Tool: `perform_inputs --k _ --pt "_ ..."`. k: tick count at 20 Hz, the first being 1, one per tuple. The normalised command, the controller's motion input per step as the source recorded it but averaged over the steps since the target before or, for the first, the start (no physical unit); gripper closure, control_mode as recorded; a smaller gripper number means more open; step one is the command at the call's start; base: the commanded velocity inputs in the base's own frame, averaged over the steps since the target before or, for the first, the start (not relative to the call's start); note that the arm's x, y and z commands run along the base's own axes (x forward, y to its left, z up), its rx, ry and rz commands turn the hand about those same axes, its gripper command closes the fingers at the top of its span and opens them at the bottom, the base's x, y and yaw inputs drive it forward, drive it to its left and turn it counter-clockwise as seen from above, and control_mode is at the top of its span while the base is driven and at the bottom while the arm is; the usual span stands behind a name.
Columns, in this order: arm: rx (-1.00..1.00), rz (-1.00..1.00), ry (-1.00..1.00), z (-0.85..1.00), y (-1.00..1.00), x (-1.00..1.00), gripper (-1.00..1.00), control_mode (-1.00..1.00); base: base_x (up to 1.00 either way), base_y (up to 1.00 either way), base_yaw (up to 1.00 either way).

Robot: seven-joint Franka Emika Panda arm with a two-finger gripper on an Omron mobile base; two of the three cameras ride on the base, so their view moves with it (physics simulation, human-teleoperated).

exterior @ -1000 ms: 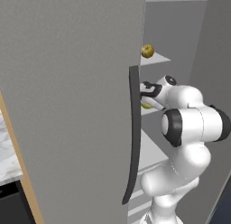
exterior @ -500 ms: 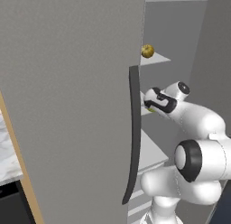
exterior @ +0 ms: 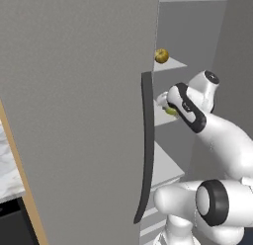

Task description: Take the mango and lemon from the second highest rack and move them to the highest rack where the squashs are located, to maximize freezer space. Close the freezer door after rearranging.

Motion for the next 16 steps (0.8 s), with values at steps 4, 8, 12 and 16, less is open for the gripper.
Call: perform_inputs --k 4,8,12,16 --pt "0.0 0.0 0.05 0.29 0.01 -0.68 1.0 -1.0 0.0 0.0 0.0" --pt "0.0 0.0 0.0 0.29 0.0 -0.81 1.0 -1.0 0.0 0.0 0.0" --pt "0.0 0.0 -0.2 0.51 0.0 -0.78 1.0 -1.0 0.0 0.0 0.0" --pt "0.0 0.0 -0.31 0.78 0.0 -0.5 1.0 -1.0 0.0 0.0 0.0"
